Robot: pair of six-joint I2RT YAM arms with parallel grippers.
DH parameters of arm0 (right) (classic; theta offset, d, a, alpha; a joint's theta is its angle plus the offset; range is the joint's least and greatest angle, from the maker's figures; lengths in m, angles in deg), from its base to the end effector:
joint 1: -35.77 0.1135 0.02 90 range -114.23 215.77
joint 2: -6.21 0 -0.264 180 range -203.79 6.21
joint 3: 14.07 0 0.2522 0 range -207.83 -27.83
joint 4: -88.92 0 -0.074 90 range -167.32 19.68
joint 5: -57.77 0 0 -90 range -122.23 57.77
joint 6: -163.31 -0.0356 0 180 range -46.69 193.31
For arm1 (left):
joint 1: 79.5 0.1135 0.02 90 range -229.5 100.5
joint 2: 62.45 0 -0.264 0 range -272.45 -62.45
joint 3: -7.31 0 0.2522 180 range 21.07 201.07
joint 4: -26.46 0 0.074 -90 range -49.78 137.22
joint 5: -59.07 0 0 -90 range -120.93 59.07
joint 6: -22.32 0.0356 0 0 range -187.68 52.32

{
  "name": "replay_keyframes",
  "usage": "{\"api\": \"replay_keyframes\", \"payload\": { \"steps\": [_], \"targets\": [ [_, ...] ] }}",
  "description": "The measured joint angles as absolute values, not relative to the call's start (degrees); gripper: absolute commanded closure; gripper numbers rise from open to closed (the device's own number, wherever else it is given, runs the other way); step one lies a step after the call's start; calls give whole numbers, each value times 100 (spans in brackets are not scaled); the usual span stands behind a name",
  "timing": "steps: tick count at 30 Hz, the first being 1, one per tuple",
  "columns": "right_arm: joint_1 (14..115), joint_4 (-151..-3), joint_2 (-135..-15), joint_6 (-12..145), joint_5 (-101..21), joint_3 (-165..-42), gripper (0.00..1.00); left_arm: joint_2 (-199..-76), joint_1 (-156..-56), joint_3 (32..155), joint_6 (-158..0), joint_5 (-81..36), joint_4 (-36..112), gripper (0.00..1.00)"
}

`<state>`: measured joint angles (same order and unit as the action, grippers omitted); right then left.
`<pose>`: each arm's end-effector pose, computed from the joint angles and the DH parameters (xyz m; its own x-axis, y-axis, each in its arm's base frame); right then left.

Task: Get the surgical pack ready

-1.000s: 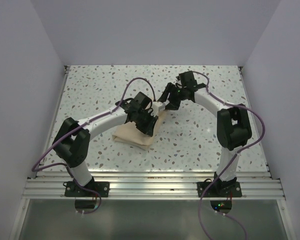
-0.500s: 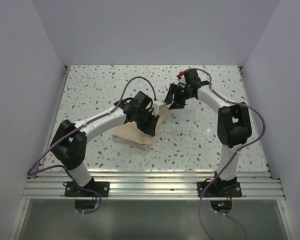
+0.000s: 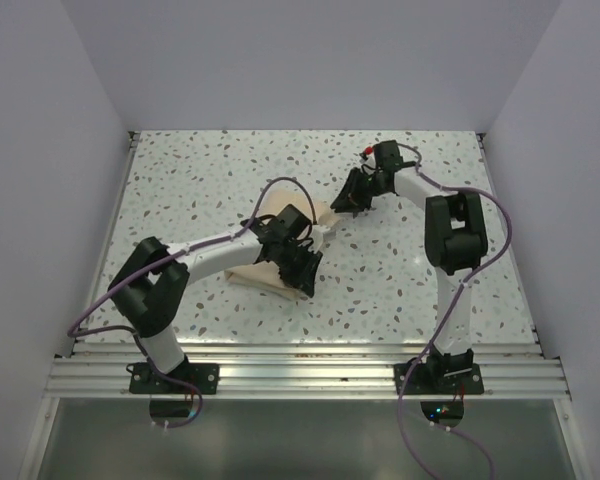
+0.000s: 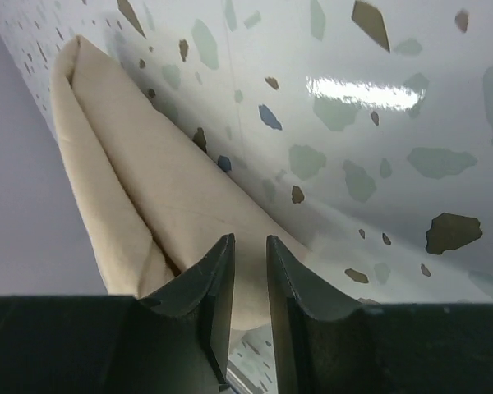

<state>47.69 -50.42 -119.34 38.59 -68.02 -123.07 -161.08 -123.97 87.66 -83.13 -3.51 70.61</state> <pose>0.4565 0.1176 0.1700 -0.9480 0.2721 -0.1651 0.0761 0.6975 0.7126 0.2368 -0.2555 0.2018 -0.8159 0.4696 -0.3374 0.5774 0.6321 -0.5168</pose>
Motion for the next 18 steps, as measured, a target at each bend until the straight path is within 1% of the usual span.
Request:
{"api": "replay_keyframes", "payload": {
  "steps": [3, 8, 14, 17, 18],
  "targets": [
    [4797, -5171, -11987, 3768, -6958, -11951, 74, -16215, -12268, 8478, -8326, -558, 7159, 79],
    [4828, -5552, -11840, 3628, -7183, -11107, 74, -16220, -12104, 8456, -8267, -891, 7476, 78],
    [5210, -5893, -10999, 3348, -7364, -9805, 73, -16226, -11599, 8565, -7928, -1328, 7927, 79],
    [5416, -5685, -10507, 3354, -7351, -9617, 64, -16126, -11402, 8502, -7729, -1487, 7890, 77],
    [5416, -5552, -10354, 3440, -7310, -9667, 57, -16001, -11369, 8406, -7679, -1492, 7863, 76]
  ]
}}
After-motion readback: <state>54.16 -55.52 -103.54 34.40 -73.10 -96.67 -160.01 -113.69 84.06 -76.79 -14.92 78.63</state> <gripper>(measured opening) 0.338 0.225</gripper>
